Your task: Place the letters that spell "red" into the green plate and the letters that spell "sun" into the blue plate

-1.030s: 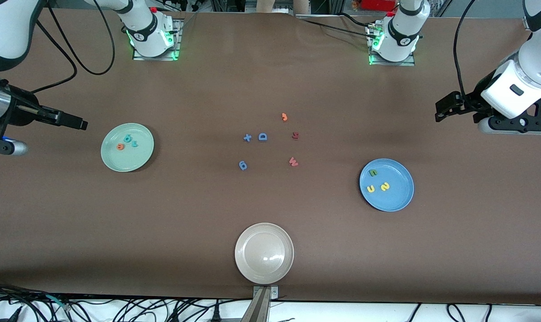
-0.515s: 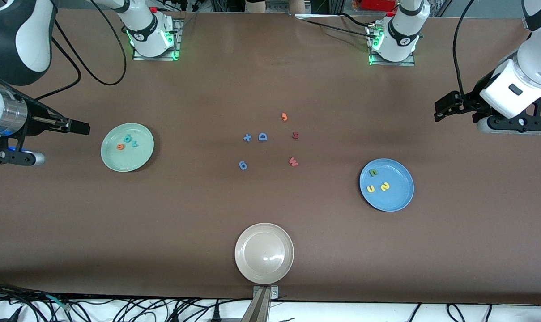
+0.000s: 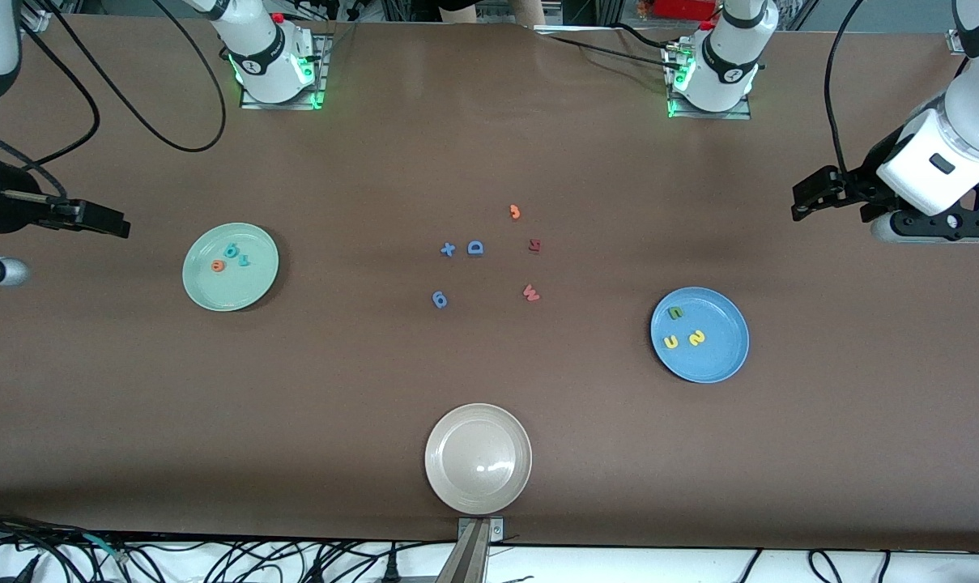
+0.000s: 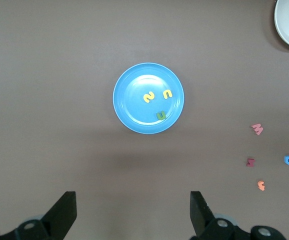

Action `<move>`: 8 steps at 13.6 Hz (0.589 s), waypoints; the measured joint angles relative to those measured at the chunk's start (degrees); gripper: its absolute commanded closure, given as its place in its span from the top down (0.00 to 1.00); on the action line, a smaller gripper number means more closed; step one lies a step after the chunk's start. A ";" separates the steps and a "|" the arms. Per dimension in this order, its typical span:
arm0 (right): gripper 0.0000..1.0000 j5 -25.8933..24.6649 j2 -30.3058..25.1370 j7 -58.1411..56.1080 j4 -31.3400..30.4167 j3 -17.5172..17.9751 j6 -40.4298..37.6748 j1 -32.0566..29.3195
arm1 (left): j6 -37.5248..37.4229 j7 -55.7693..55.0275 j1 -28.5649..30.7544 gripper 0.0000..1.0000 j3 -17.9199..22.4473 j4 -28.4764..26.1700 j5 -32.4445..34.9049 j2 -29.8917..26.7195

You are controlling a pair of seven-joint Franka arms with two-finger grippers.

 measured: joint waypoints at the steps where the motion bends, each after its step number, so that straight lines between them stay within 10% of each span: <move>1: 0.99 -0.52 -0.78 -0.03 -1.94 0.63 1.85 -0.72 | 0.00 0.00 0.05 1.00 -0.02 0.00 0.00 0.00; 8: 0.99 -6.05 -8.16 0.00 -15.00 11.77 15.09 -9.49 | -0.43 0.00 -0.37 1.00 -0.58 0.00 0.00 -0.12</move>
